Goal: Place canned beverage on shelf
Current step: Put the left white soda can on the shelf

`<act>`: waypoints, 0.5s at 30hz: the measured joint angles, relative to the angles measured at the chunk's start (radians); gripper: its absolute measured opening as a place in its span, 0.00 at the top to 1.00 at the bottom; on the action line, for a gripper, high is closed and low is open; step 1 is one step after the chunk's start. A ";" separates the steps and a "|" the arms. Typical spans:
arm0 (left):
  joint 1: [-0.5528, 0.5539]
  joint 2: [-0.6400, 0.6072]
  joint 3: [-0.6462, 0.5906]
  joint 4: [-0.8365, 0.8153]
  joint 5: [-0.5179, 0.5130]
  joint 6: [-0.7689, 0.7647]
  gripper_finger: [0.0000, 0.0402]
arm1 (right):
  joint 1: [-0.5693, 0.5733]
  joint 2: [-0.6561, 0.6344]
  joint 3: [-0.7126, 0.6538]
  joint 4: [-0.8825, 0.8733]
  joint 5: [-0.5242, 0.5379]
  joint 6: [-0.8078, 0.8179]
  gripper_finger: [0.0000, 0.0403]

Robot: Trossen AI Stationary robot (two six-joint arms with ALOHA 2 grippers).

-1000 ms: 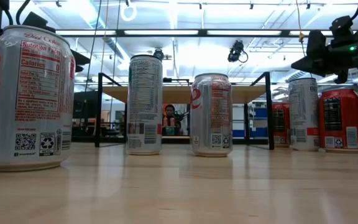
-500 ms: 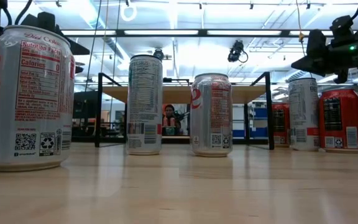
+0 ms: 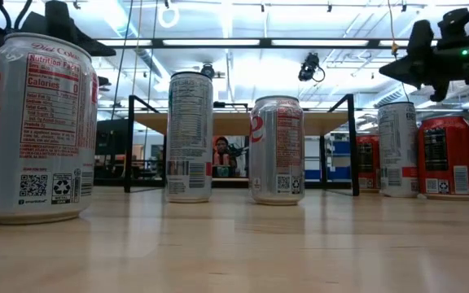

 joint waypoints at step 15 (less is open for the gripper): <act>-0.001 0.000 0.000 -0.003 0.003 -0.068 0.10 | 0.000 0.000 0.000 0.009 -0.068 0.126 0.96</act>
